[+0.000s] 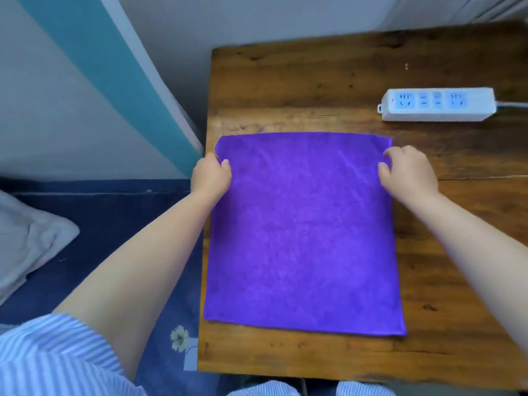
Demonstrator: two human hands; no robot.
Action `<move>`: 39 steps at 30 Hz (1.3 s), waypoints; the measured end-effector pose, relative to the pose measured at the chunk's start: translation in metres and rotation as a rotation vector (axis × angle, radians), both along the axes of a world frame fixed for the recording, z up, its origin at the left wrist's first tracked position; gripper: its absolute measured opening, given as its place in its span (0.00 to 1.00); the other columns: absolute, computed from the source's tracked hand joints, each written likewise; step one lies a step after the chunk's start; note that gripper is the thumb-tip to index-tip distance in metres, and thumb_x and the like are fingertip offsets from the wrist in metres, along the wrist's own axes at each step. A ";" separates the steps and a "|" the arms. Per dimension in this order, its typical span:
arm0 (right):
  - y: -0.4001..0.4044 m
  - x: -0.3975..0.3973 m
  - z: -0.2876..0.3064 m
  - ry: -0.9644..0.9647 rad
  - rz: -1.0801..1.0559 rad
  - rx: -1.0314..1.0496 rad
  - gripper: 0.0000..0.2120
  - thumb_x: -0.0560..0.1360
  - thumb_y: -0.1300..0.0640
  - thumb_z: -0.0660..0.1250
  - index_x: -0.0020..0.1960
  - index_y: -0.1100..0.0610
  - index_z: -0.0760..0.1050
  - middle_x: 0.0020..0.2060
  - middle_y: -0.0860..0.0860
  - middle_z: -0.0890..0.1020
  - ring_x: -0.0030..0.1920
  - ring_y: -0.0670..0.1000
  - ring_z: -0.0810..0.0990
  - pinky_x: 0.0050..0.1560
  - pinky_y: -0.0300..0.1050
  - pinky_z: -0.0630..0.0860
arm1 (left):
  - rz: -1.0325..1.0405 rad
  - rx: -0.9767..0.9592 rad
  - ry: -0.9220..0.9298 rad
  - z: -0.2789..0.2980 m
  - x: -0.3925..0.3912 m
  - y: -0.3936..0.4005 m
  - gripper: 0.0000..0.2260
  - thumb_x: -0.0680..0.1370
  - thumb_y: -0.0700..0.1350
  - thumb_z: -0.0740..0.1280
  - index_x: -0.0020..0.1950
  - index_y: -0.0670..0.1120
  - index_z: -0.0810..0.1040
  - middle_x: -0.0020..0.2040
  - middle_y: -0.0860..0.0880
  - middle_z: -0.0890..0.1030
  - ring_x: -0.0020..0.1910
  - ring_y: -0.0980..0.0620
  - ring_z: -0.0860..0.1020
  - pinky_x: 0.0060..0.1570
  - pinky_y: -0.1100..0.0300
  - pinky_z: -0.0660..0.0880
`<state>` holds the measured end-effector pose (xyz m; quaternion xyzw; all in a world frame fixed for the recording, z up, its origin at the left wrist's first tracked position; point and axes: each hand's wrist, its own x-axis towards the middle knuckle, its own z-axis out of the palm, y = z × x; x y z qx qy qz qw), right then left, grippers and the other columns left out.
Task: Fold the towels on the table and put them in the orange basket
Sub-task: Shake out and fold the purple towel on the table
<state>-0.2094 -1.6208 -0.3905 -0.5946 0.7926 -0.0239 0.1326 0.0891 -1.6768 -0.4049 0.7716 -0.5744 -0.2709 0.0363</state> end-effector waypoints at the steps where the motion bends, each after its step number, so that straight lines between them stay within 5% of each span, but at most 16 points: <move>1: -0.007 -0.002 -0.003 0.027 -0.022 0.004 0.17 0.76 0.59 0.60 0.62 0.66 0.70 0.57 0.66 0.74 0.58 0.65 0.71 0.56 0.56 0.72 | 0.003 -0.015 -0.024 -0.004 -0.003 -0.008 0.17 0.80 0.45 0.55 0.64 0.36 0.68 0.62 0.35 0.73 0.61 0.37 0.71 0.58 0.48 0.69; 9: -0.048 -0.014 -0.028 -0.194 -0.239 -0.020 0.17 0.78 0.56 0.58 0.65 0.63 0.67 0.58 0.63 0.76 0.59 0.62 0.74 0.54 0.49 0.72 | 0.364 -0.075 0.149 -0.021 -0.014 -0.054 0.13 0.80 0.44 0.54 0.56 0.39 0.73 0.60 0.38 0.75 0.56 0.41 0.74 0.51 0.55 0.70; 13: -0.052 -0.020 -0.038 -0.356 -0.338 -0.132 0.12 0.76 0.59 0.60 0.55 0.63 0.76 0.52 0.60 0.81 0.53 0.57 0.77 0.48 0.40 0.67 | 0.615 -0.042 0.475 -0.024 -0.013 -0.060 0.11 0.77 0.39 0.58 0.35 0.48 0.69 0.35 0.45 0.73 0.26 0.54 0.67 0.24 0.65 0.63; 17: -0.050 -0.025 -0.041 -0.460 -0.430 -0.195 0.10 0.75 0.61 0.61 0.53 0.62 0.78 0.51 0.59 0.81 0.50 0.52 0.77 0.49 0.39 0.69 | 0.977 0.143 0.881 -0.018 -0.020 -0.058 0.09 0.77 0.39 0.62 0.37 0.44 0.72 0.22 0.51 0.76 0.17 0.59 0.70 0.17 0.70 0.65; 19: -0.048 -0.026 -0.042 -0.492 -0.450 -0.210 0.10 0.75 0.61 0.62 0.53 0.62 0.78 0.50 0.58 0.81 0.47 0.49 0.75 0.48 0.40 0.69 | 1.027 0.174 0.940 -0.017 -0.024 -0.057 0.09 0.78 0.39 0.62 0.37 0.44 0.72 0.18 0.54 0.76 0.14 0.60 0.70 0.16 0.72 0.64; 22: -0.047 -0.025 -0.042 -0.506 -0.448 -0.225 0.10 0.75 0.61 0.62 0.53 0.62 0.78 0.50 0.59 0.81 0.46 0.48 0.74 0.48 0.40 0.70 | 1.075 0.096 0.897 -0.016 -0.027 -0.054 0.09 0.77 0.37 0.62 0.37 0.45 0.71 0.26 0.51 0.75 0.16 0.60 0.69 0.16 0.71 0.62; 27: -0.050 -0.023 -0.040 -0.487 -0.485 -0.241 0.10 0.76 0.61 0.61 0.54 0.62 0.78 0.51 0.59 0.81 0.49 0.50 0.76 0.48 0.38 0.68 | 0.924 -0.342 0.602 -0.020 -0.016 -0.053 0.08 0.73 0.37 0.66 0.48 0.46 0.70 0.37 0.52 0.75 0.33 0.54 0.74 0.35 0.65 0.72; 30: -0.050 -0.021 -0.039 -0.431 -0.453 -0.204 0.11 0.76 0.61 0.61 0.55 0.63 0.78 0.52 0.59 0.81 0.53 0.55 0.78 0.49 0.39 0.67 | 0.864 -0.348 0.554 -0.025 -0.014 -0.055 0.06 0.74 0.37 0.65 0.47 0.46 0.70 0.35 0.54 0.74 0.40 0.51 0.76 0.43 0.61 0.75; 39: -0.056 -0.031 -0.033 -0.423 -0.517 -0.164 0.11 0.77 0.60 0.61 0.56 0.62 0.77 0.54 0.58 0.80 0.56 0.55 0.77 0.51 0.41 0.68 | 0.625 -0.417 0.294 -0.026 -0.025 -0.070 0.05 0.77 0.36 0.59 0.49 0.45 0.71 0.42 0.51 0.73 0.43 0.53 0.70 0.43 0.65 0.68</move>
